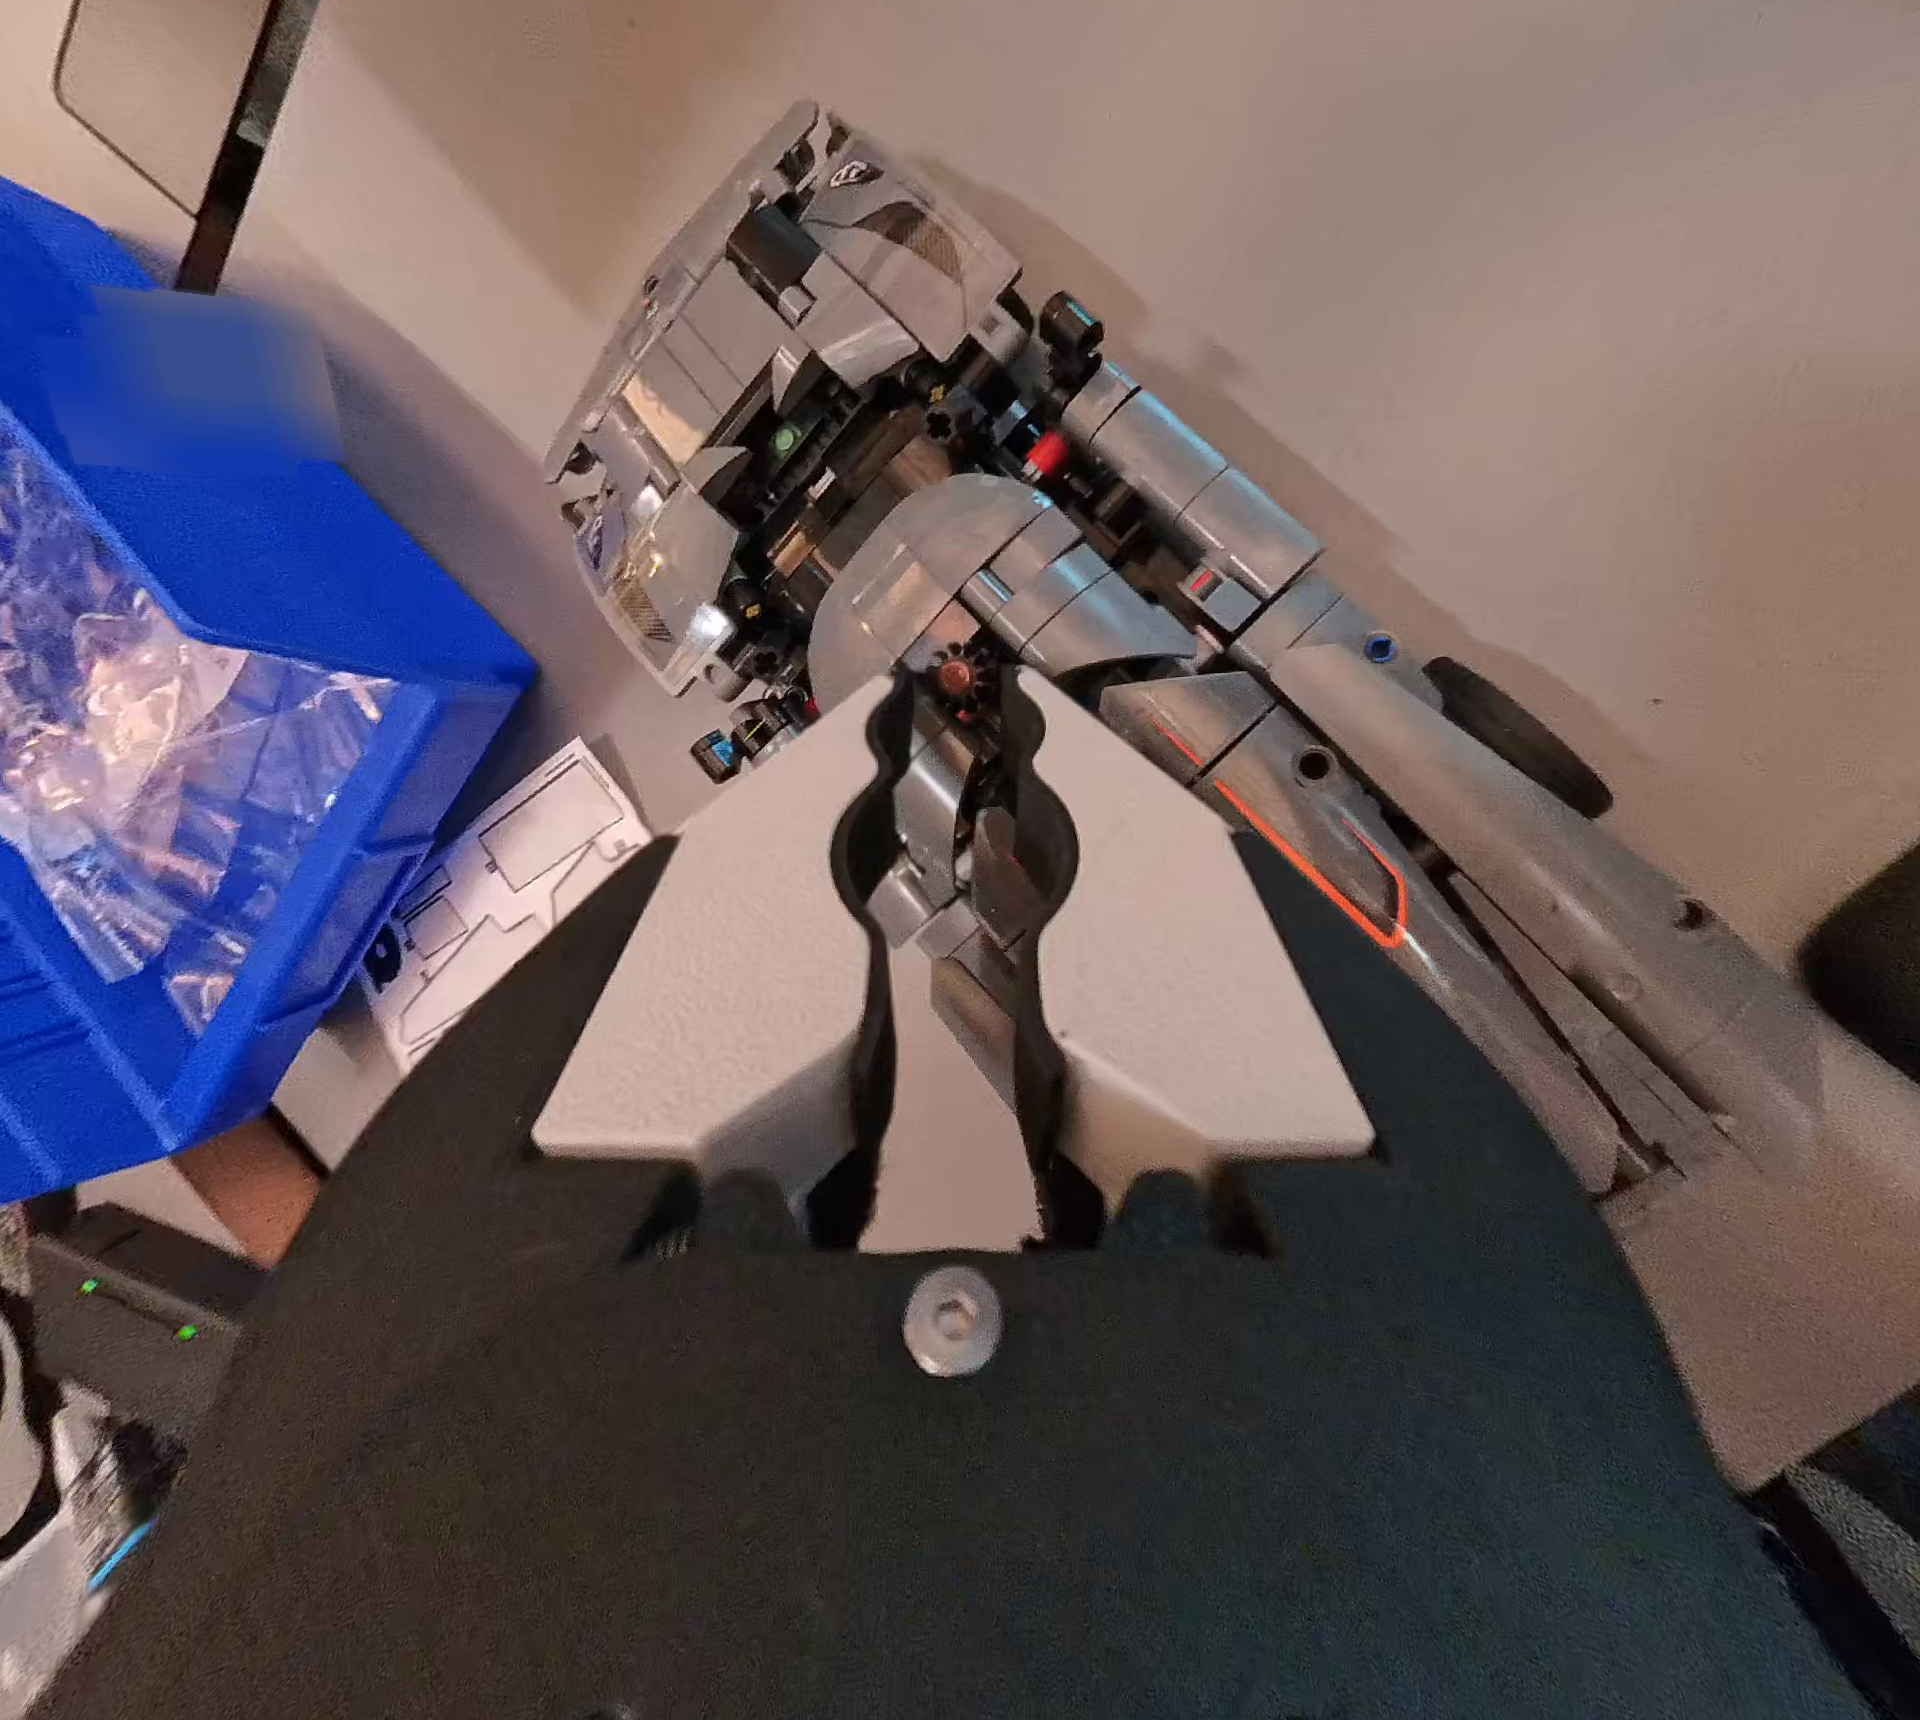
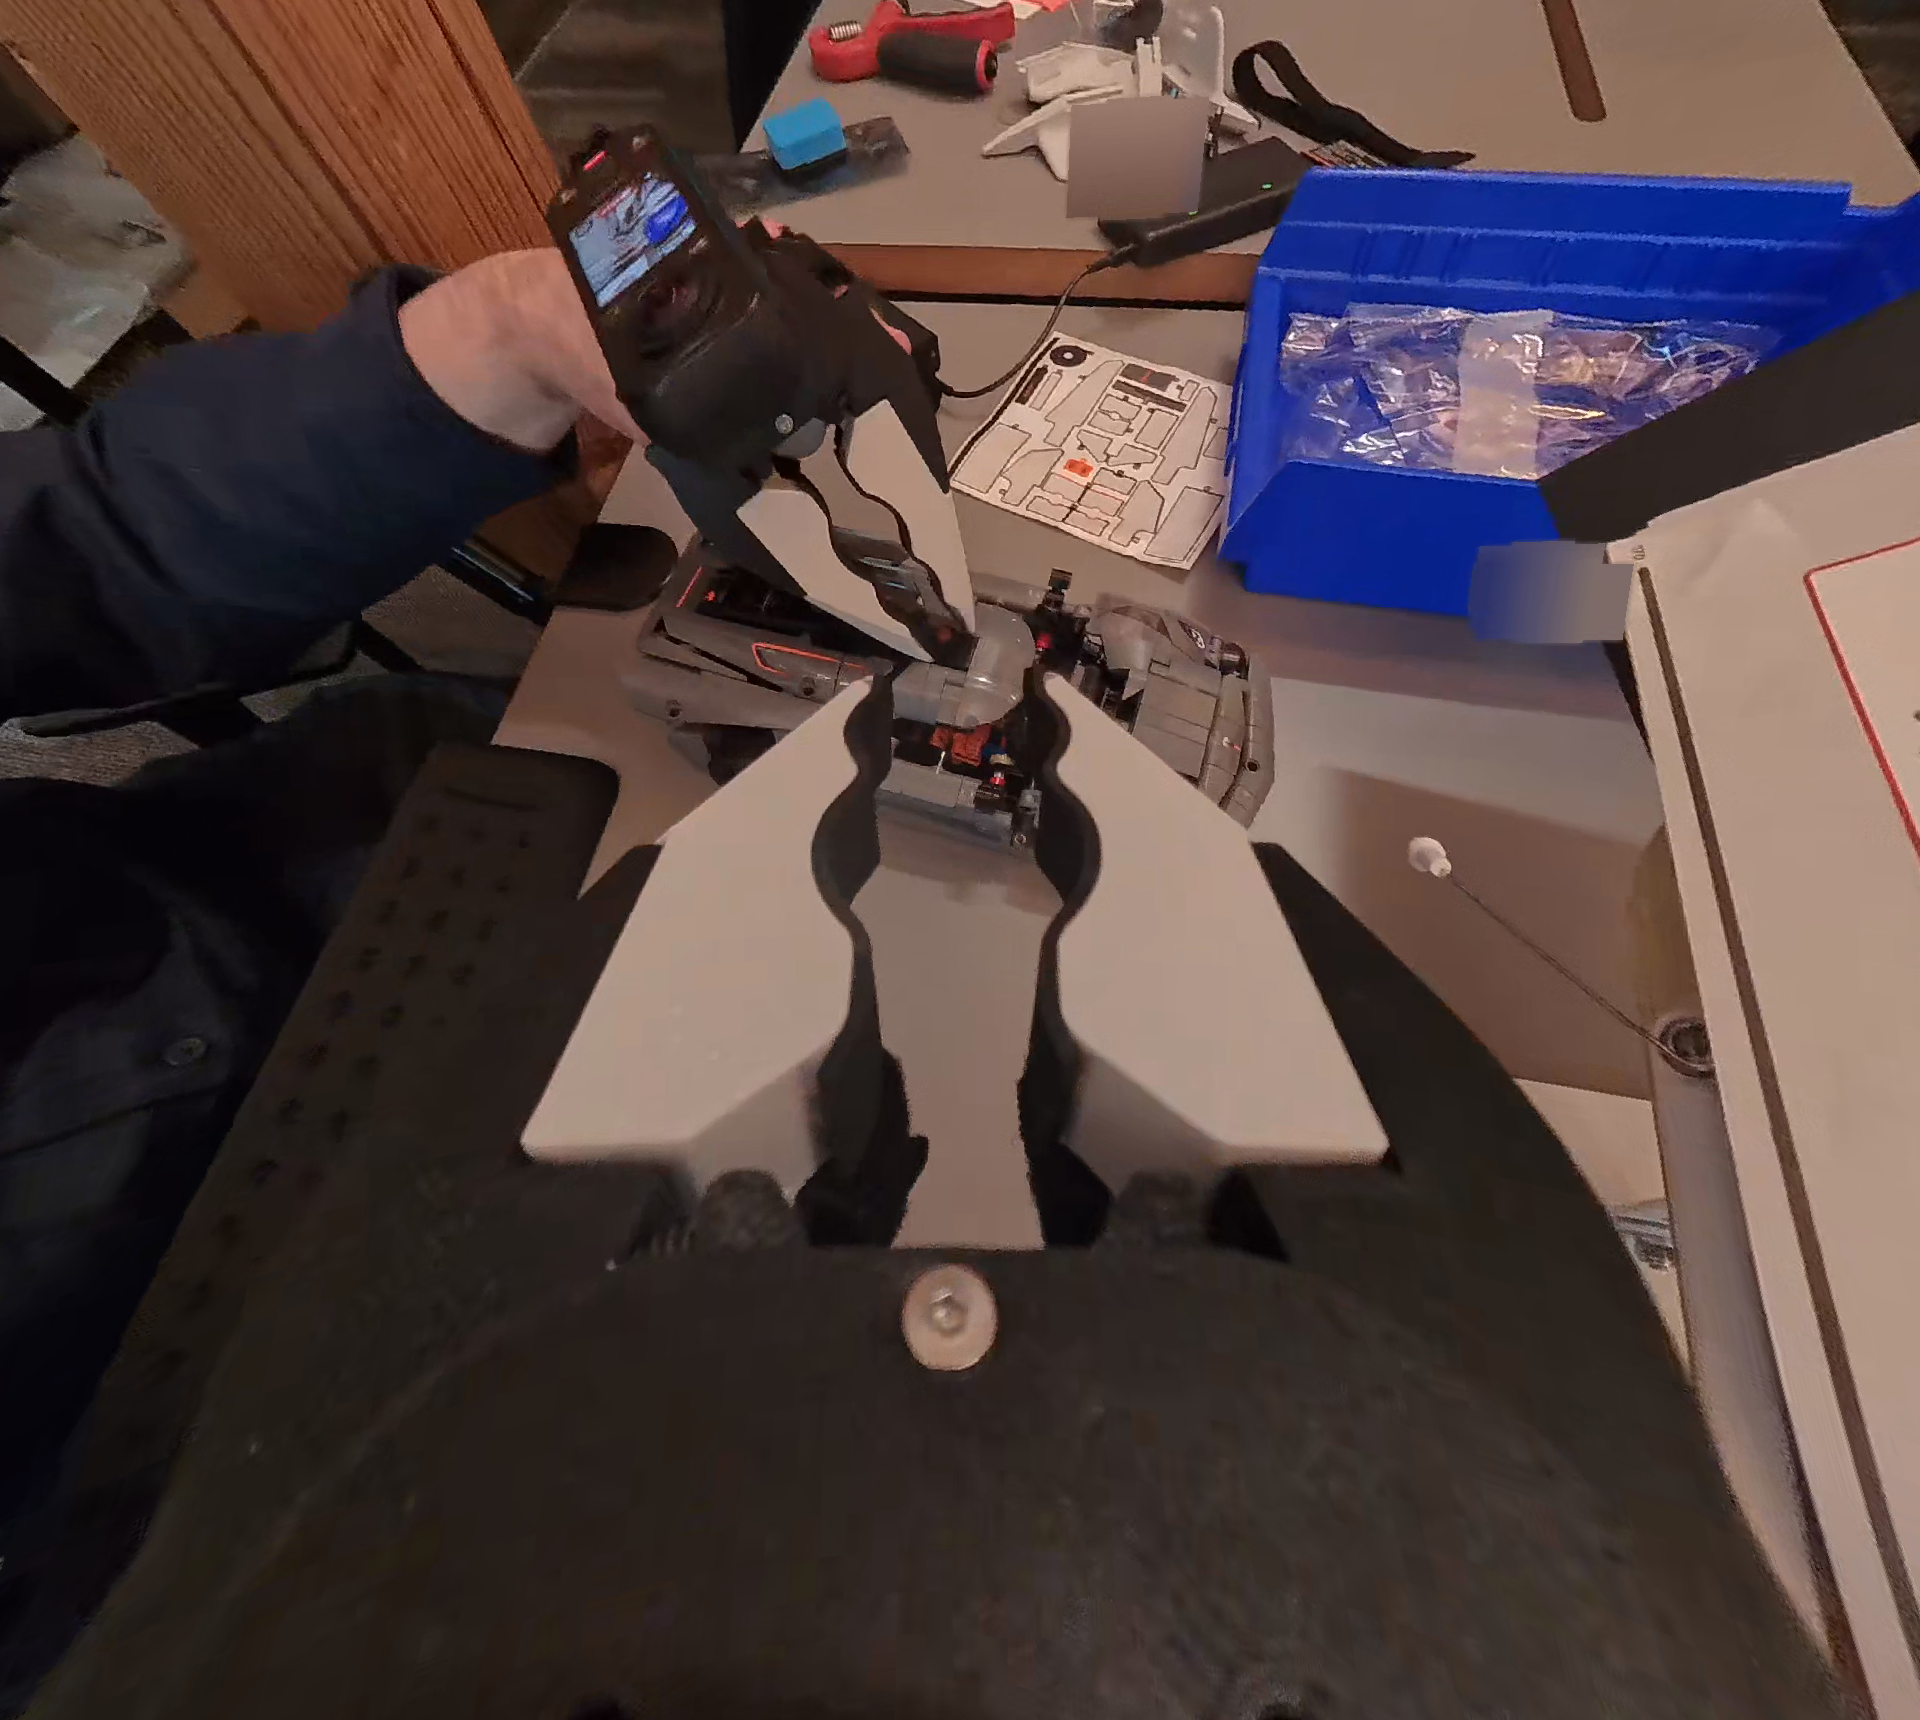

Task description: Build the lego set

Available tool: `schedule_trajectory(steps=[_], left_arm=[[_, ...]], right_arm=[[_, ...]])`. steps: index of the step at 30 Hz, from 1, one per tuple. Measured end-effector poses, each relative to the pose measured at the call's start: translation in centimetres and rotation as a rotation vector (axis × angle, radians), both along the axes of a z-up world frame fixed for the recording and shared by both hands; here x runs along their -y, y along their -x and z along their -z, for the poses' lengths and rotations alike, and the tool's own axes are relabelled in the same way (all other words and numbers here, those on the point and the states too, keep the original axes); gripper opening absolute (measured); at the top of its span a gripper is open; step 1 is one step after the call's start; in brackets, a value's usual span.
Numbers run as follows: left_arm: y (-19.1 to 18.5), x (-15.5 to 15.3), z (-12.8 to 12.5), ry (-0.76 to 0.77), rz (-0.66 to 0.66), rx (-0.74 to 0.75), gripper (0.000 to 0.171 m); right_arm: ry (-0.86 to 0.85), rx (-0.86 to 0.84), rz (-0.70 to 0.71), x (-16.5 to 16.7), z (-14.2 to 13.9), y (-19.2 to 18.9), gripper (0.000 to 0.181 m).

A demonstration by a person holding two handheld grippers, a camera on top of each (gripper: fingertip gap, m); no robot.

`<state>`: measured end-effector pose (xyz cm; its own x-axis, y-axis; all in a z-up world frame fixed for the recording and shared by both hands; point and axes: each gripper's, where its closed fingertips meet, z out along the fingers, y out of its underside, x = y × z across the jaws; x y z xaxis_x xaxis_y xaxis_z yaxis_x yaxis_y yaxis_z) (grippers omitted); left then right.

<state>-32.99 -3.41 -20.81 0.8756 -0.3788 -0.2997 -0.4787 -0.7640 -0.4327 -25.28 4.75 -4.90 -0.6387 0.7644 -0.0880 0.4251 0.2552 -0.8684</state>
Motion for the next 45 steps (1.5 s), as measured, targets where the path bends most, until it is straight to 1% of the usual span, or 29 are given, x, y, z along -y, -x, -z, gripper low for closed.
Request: schedule_trajectory(steps=[2, 4, 7, 12, 18, 20, 22, 24, 28, 30, 31, 33, 35, 36, 37, 40, 43, 45], left_arm=[[0.0, 0.1, 0.0, 0.015, 0.012, 0.013, 0.011], [0.0, 0.1, 0.0, 0.030, -0.012, 0.038, 0.011], [0.0, 0.0, 0.0, 0.043, -0.051, 0.032, 0.010], [0.0, 0.1, 0.0, 0.022, -0.214, 0.041, 0.010], [0.0, 0.3, 0.0, -0.066, -0.490, 0.117, 0.010], [0.0, 0.4, -0.1, -0.084, -0.544, 0.098, 0.010], [0.0, 0.5, -0.1, -0.082, -0.567, 0.096, 0.010], [0.0, 0.5, -0.1, -0.075, -0.553, 0.098, 0.010], [-0.2, 0.7, -0.1, -0.008, -0.423, 0.051, 0.010], [-0.1, 1.0, 0.0, 0.045, -0.306, -0.018, 0.010], [-0.2, 1.0, 0.0, 0.066, -0.274, -0.018, 0.010], [-0.2, 1.0, 0.0, 0.095, -0.135, -0.084, 0.010], [-0.3, 1.1, 0.0, 0.127, -0.086, -0.065, 0.010], [-0.4, 1.0, 0.0, 0.132, -0.020, -0.090, 0.010], [-0.3, 1.1, 0.0, 0.137, 0.019, -0.105, 0.010], [-0.2, 1.3, 0.0, 0.166, 0.016, -0.067, 0.010], [-0.3, 1.5, -0.1, 0.179, -0.076, 0.025, 0.012], [-0.7, 1.4, -0.2, 0.180, -0.144, 0.116, 0.013]], right_arm=[[0.026, -0.014, -0.014, 0.1, -0.3, 0.0, 0.022], [0.025, -0.019, -0.019, 0.1, -0.3, 0.1, 0.021], [0.016, -0.024, -0.023, 0.3, -0.2, 0.1, 0.020], [-0.006, -0.023, -0.012, 0.4, 0.0, 0.4, 0.020], [-0.022, -0.032, 0.022, 0.2, -0.4, 0.5, 0.019], [-0.019, -0.031, 0.033, 0.1, -0.6, 0.4, 0.019], [-0.020, -0.036, 0.036, 0.1, -0.7, 0.4, 0.019], [-0.019, -0.042, 0.032, 0.2, -0.9, 0.3, 0.018], [-0.024, -0.042, 0.025, 0.4, -0.9, 0.3, 0.018], [-0.026, -0.042, 0.019, 0.6, -0.9, 0.2, 0.019], [-0.027, -0.042, 0.018, 0.6, -0.9, 0.2, 0.019], [-0.032, -0.045, 0.017, 0.7, -0.9, 0.2, 0.019], [-0.035, -0.047, 0.014, 0.8, -0.9, 0.2, 0.018], [-0.036, -0.046, 0.013, 0.8, -0.8, 0.2, 0.018], [-0.037, -0.045, 0.014, 0.8, -0.8, 0.3, 0.018], [-0.040, -0.042, 0.016, 0.7, -0.6, 0.4, 0.018], [-0.042, -0.046, 0.017, 0.7, -0.7, 0.4, 0.018], [-0.042, -0.049, 0.018, 0.7, -0.8, 0.3, 0.018]])
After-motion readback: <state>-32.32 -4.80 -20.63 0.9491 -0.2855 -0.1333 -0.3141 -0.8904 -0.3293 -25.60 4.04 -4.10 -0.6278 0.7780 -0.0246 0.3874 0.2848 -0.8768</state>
